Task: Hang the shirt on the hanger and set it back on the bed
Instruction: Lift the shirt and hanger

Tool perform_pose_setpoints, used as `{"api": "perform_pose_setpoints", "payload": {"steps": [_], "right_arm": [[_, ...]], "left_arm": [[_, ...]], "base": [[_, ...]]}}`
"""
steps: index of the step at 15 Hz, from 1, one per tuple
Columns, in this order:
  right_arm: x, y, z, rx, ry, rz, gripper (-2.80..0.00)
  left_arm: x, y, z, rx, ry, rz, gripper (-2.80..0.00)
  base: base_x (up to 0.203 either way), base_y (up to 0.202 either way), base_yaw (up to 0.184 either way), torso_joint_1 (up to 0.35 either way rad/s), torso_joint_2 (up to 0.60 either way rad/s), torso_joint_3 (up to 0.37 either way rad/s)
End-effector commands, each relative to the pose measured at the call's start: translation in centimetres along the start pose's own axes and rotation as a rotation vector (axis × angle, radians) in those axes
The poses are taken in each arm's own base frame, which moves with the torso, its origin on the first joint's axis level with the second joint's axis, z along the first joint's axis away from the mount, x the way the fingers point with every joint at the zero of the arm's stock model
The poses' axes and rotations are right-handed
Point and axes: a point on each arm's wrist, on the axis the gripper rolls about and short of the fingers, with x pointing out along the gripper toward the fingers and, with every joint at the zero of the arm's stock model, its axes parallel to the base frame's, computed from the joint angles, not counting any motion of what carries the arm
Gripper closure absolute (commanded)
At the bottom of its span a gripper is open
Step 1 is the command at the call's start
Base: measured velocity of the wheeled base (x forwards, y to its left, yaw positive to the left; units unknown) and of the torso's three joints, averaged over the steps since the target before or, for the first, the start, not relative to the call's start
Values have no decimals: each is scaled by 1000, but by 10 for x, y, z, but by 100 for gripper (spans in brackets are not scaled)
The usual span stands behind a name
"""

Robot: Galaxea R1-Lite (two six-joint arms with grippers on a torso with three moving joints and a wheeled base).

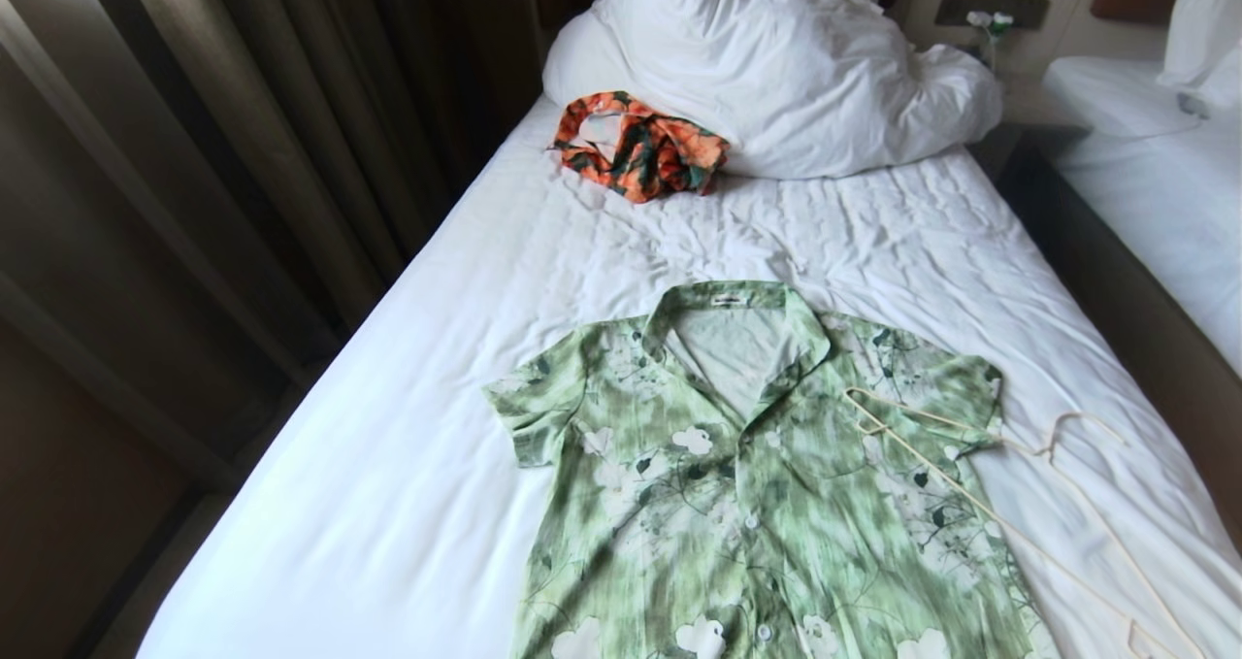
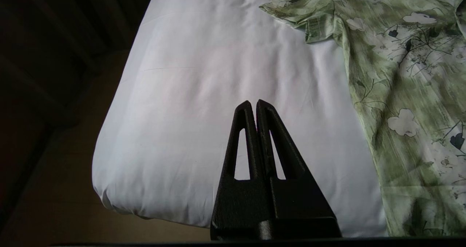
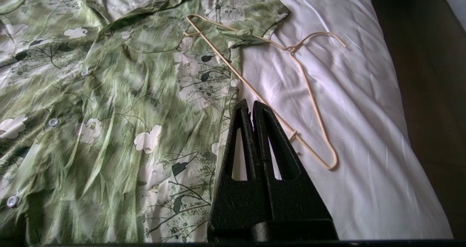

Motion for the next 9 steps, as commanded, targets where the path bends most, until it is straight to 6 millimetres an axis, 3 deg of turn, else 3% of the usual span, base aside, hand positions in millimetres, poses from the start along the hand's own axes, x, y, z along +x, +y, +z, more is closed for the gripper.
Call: {"api": "perform_pose_setpoints", "payload": {"steps": [1,9], "right_arm": [[1,0,-3,-1,10,1,0],[1,0,-2,-5,10,2,0]], "left_arm": [[0,0,0,1,0,0,0],[0,0,0,1,0,0,0]], "base": [[0,0,0,0,0,0],[0,0,0,0,0,0]]}}
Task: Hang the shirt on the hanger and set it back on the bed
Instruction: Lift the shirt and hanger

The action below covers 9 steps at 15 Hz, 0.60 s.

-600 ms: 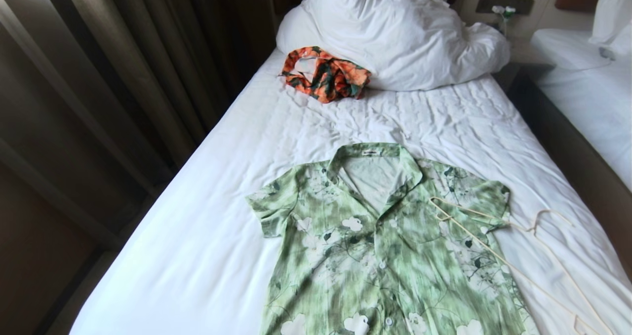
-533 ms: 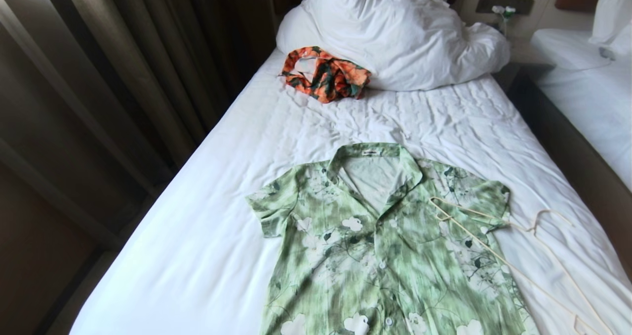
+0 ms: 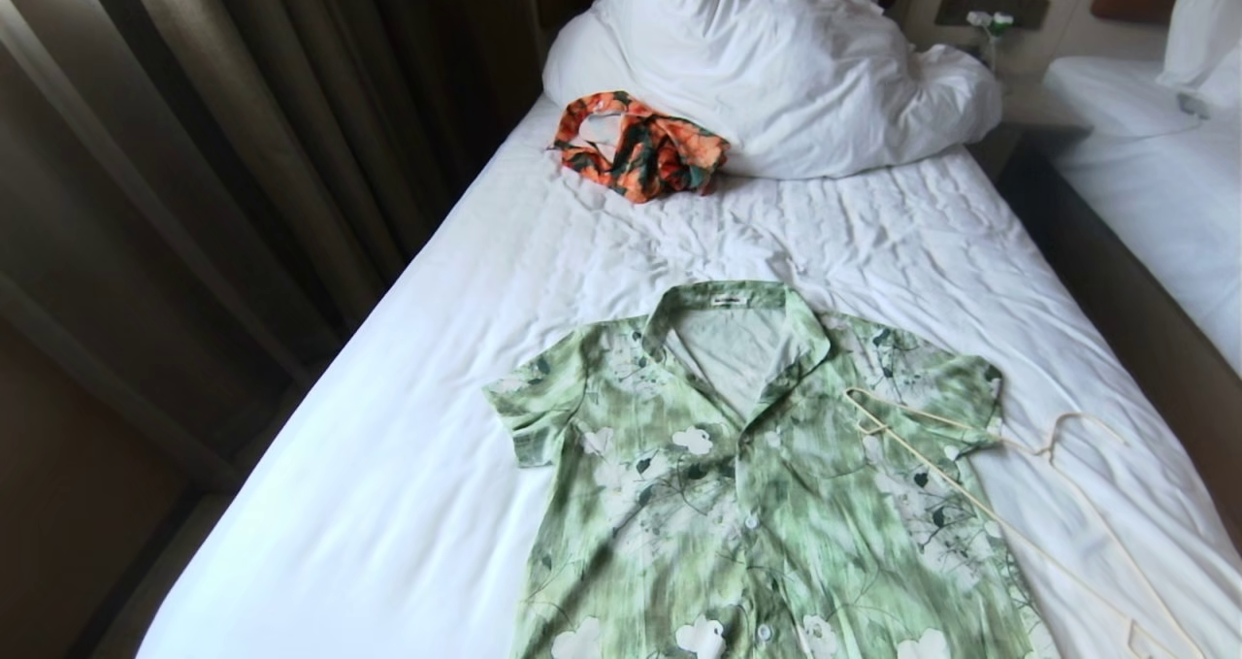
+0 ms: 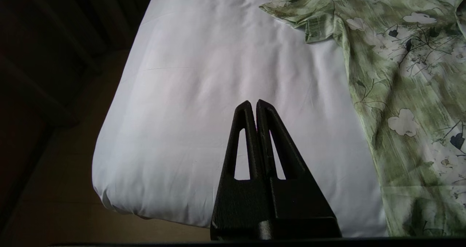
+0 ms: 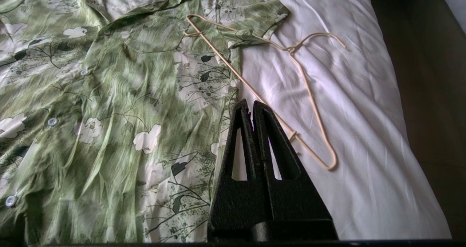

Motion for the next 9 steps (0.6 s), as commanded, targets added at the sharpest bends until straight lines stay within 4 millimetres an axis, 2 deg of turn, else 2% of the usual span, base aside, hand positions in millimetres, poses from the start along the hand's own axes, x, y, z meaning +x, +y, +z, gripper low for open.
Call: {"api": "perform_pose_setpoints", "payload": {"steps": [1,3,6,9], "right_arm": [[1,0,-2,0,10,1,0],[-1,0,4,0,-9,2,0],[-9,-1,30,1,-43,6,0],[-11,-2,56,2,-7,11,0]], "left_arm": [[0,0,0,0,1,0,0],[0,0,0,0,-1,0,0],[0,0,0,0,-1,0,0],[0,0,0,0,0,0,0]], "base": [[0,0,0,0,0,0],[0,0,0,0,0,0],[0,0,0,0,0,0],[0,0,0,0,0,0]]}}
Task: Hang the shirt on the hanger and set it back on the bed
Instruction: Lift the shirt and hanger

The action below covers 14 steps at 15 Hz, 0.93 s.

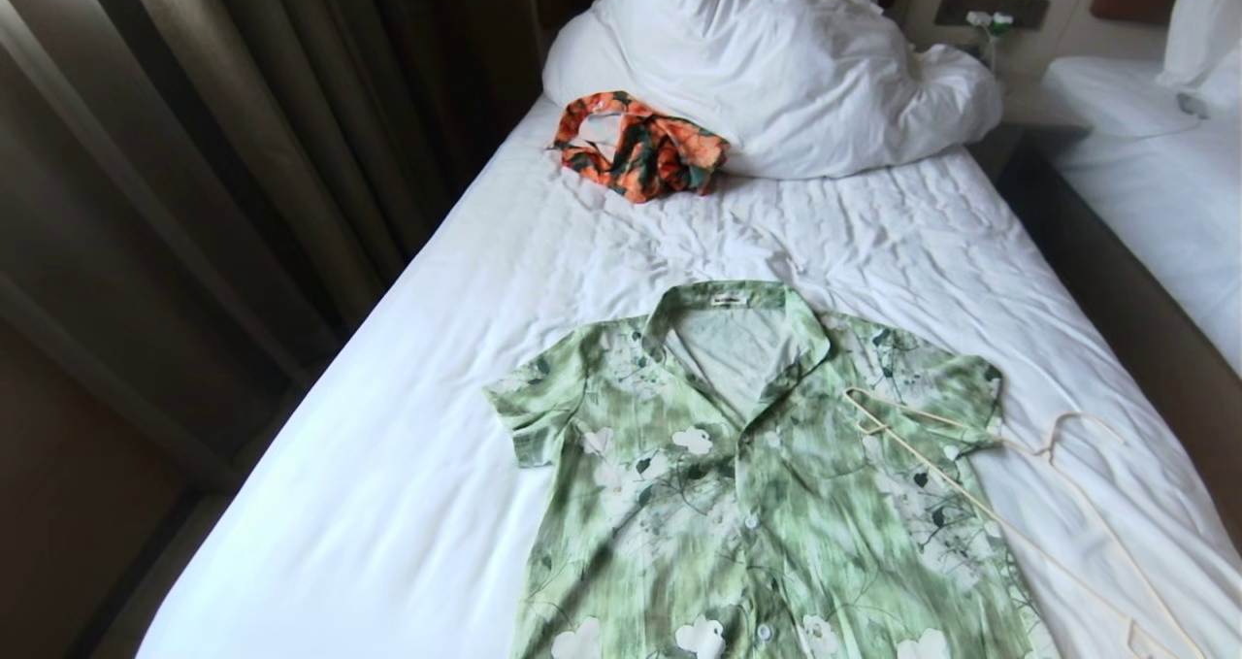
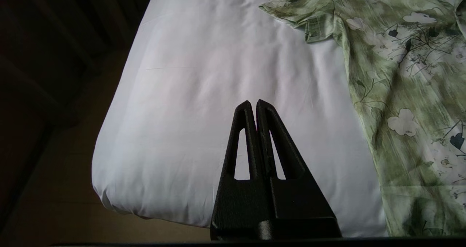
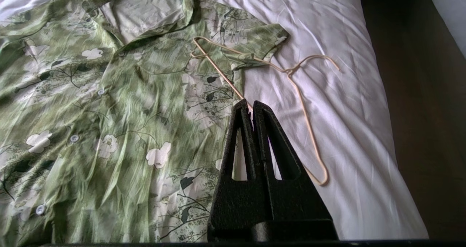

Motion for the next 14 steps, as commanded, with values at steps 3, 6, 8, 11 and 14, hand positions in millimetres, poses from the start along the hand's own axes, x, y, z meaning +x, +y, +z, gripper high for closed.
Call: {"api": "perform_pose_setpoints", "payload": {"steps": [3,6,8,11,14], "right_arm": [[17,-2,34,7,77,2,0],[46,-4,65,84,174,-3,0],[78,-6,76,169,286,-16,0],[129,-8,79,276,461,-49,0],[182,-18,71,390,615,-94,0]], "left_arm": [[0,0,0,1,-1,0,0],[0,0,0,1,-1,0,0],[0,0,0,1,-1,0,0],[0,0,0,1,-1,0,0],[0,0,0,1,0,0,0]], "base": [[0,0,0,0,0,0],[0,0,0,0,0,0],[0,0,0,0,0,0],[0,0,0,0,0,0],[0,0,0,0,0,0]]}}
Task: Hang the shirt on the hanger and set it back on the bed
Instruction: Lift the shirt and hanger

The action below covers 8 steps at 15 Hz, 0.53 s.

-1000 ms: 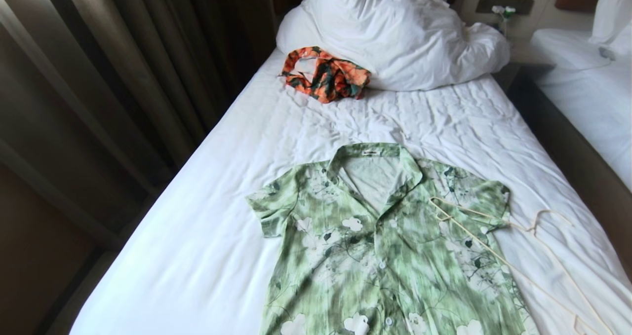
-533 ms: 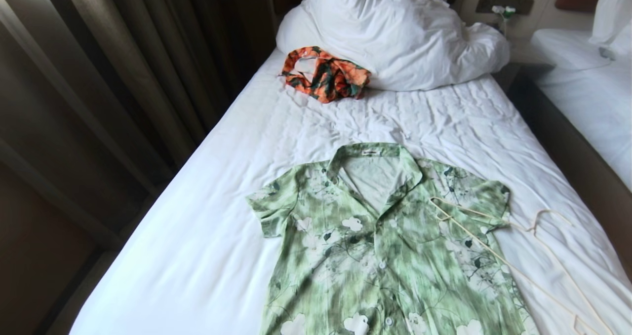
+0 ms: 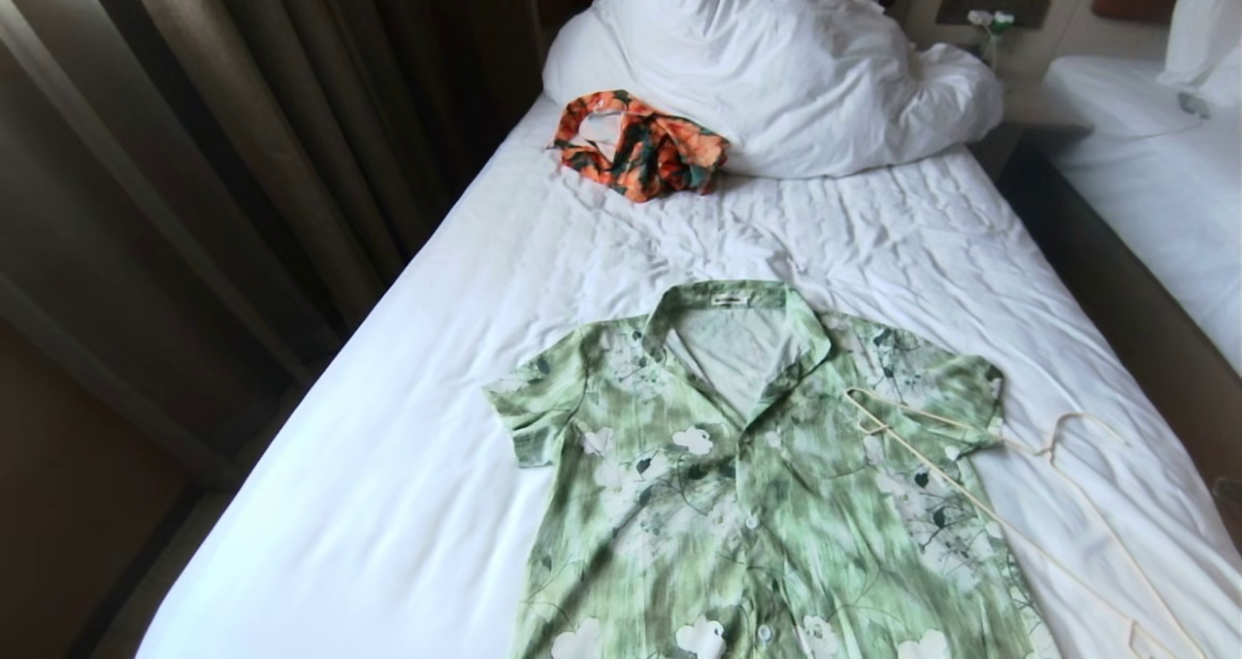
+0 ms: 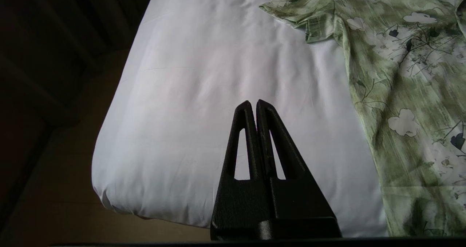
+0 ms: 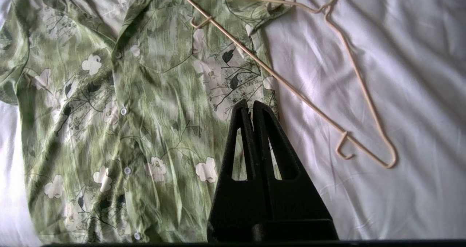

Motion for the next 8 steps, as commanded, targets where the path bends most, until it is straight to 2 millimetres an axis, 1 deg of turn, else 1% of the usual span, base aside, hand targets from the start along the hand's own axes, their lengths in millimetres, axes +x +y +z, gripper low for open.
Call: {"api": "perform_pose_setpoints", "payload": {"steps": [1,3,4,6,8], "right_arm": [[48,-10,8,59,156,-56,0],[80,-27,15,131,238,-84,0],[98,-40,16,166,290,-109,0],[131,-73,15,239,377,-157,0],[146,-108,20,299,402,-184,0]], "left_arm": [[0,0,0,1,-1,1,0],[0,0,0,1,0,0,0],[0,0,0,1,0,0,0],[0,0,0,1,-1,1,0],[0,0,0,1,-1,1,0]], "base": [[0,0,0,0,0,0],[0,0,0,0,0,0],[0,0,0,0,0,0],[0,0,0,0,0,0],[0,0,0,0,0,0]]}}
